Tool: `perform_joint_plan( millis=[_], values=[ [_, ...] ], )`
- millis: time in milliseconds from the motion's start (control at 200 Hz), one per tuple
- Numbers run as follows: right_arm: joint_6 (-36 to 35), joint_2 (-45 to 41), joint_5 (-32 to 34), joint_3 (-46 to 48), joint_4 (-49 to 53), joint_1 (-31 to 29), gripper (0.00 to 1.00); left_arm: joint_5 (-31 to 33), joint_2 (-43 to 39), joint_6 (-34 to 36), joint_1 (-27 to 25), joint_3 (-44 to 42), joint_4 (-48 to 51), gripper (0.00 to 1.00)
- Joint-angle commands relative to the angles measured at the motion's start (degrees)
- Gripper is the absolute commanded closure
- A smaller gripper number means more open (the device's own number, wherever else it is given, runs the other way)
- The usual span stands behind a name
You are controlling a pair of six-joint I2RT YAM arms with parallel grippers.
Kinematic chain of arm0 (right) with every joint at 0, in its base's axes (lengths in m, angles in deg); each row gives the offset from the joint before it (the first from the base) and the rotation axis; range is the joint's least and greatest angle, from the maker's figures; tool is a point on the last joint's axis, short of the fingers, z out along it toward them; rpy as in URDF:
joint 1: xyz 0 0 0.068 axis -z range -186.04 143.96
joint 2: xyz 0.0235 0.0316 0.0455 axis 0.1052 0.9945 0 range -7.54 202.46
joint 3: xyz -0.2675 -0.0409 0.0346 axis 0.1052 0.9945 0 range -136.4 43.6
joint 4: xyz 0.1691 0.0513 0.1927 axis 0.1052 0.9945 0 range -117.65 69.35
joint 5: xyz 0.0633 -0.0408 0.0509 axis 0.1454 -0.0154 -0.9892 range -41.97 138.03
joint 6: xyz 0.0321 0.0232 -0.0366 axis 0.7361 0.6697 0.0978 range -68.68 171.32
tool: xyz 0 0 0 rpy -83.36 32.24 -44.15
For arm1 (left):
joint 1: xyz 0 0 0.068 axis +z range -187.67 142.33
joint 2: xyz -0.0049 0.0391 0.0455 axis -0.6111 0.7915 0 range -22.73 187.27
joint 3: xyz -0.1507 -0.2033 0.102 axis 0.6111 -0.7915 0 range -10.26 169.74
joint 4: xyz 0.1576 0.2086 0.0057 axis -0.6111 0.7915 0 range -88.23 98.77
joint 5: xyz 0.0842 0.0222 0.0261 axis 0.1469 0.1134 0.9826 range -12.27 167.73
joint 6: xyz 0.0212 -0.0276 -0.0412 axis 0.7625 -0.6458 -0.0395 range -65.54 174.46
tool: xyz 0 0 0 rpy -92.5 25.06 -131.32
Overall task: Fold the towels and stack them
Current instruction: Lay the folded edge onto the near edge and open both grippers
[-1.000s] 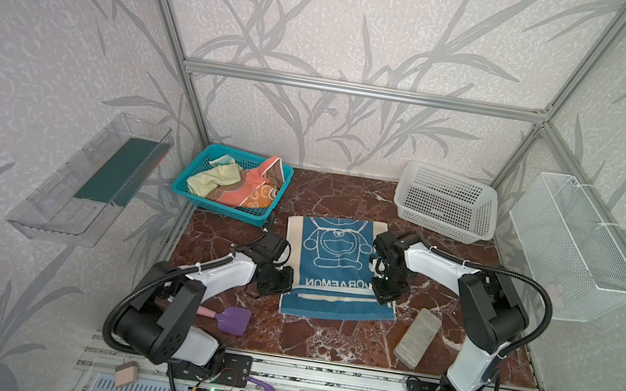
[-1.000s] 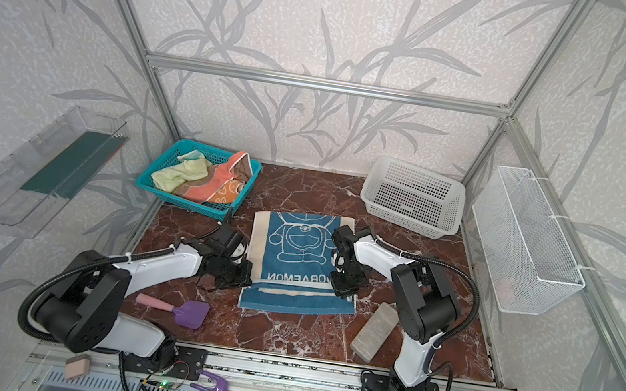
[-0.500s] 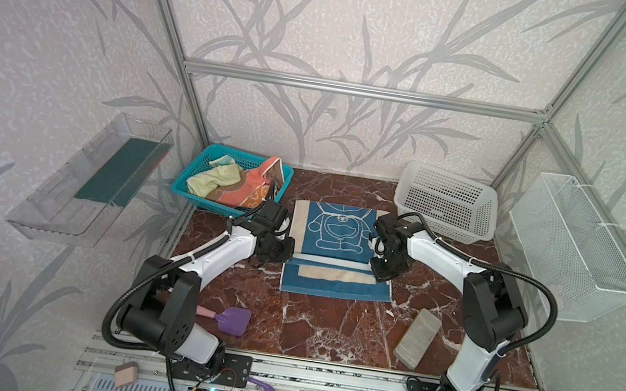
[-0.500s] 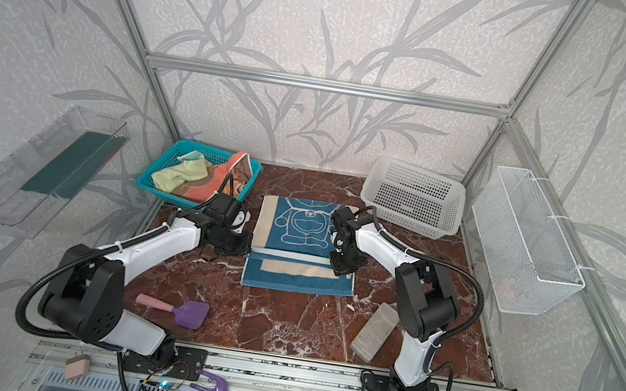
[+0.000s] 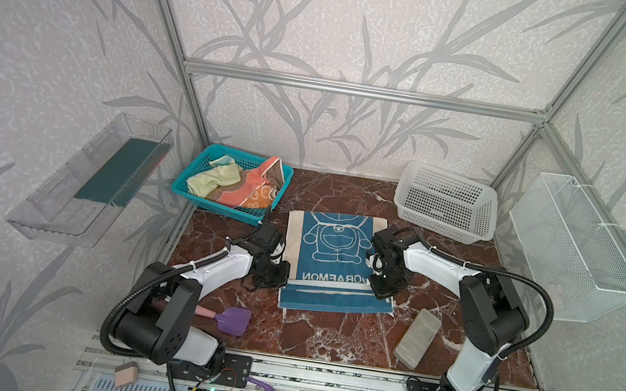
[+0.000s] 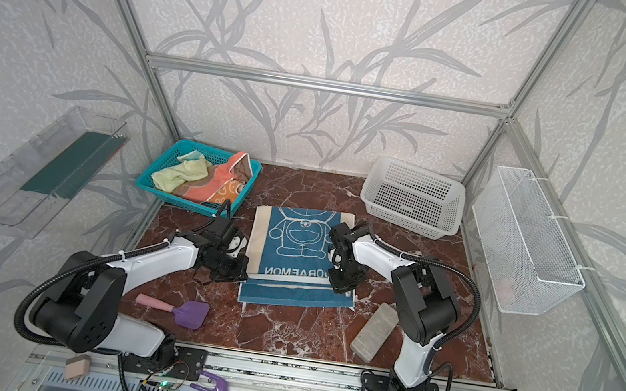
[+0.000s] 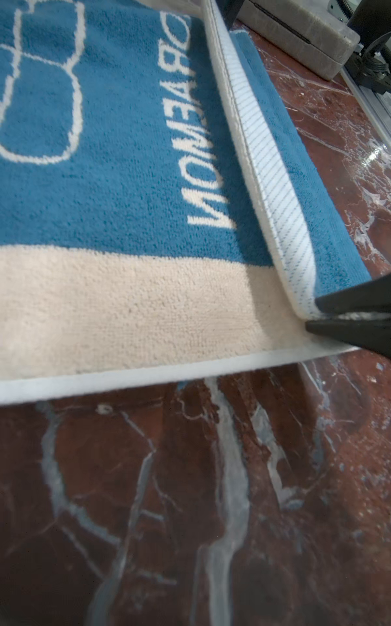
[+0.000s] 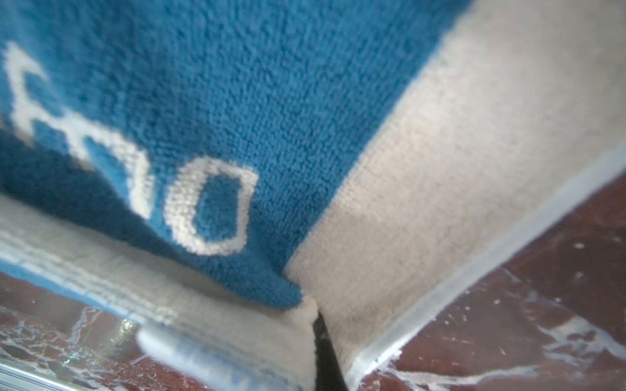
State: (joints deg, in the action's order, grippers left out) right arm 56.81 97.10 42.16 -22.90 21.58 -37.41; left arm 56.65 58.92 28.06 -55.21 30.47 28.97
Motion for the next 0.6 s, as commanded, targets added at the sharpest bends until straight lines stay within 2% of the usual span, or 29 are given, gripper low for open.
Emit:
perform_joint_plan(
  millis=[0,125,220,260,330,400,465,595],
  values=[
    [-0.70,-0.36,4.75,-0.36,5.40,1.34,0.87,3.50,0.54,-1.73,0.93,-1.06,2.06,1.00],
    [-1.47,-3.99,2.82,-0.02,8.47,1.40,0.65,0.61,-3.27,-1.31,0.97,-0.46,7.18,0.77],
    [-1.91,-9.32,-0.77,1.09,11.48,1.35,0.57,-1.53,-9.13,-2.73,0.61,-1.36,11.42,0.72],
    [-1.73,-11.00,-1.70,1.44,12.66,1.39,0.57,-1.81,-12.06,-4.36,-0.37,-2.15,12.18,0.71],
    [-0.94,-13.17,-1.35,0.49,14.64,1.31,0.56,1.27,-16.62,-7.29,-4.22,-2.31,12.19,0.70],
    [-0.50,-14.77,-0.53,-1.06,16.00,1.78,0.56,0.53,-19.29,-10.14,-4.33,-3.02,12.44,0.70],
    [0.62,-16.13,-0.39,-1.98,15.77,2.73,0.56,2.77,-21.19,-11.09,-4.35,-3.09,14.55,0.70],
    [3.06,-17.29,-3.15,-0.70,11.99,5.45,0.56,5.63,-23.85,-13.33,-4.25,-5.59,12.22,0.69]
  ],
)
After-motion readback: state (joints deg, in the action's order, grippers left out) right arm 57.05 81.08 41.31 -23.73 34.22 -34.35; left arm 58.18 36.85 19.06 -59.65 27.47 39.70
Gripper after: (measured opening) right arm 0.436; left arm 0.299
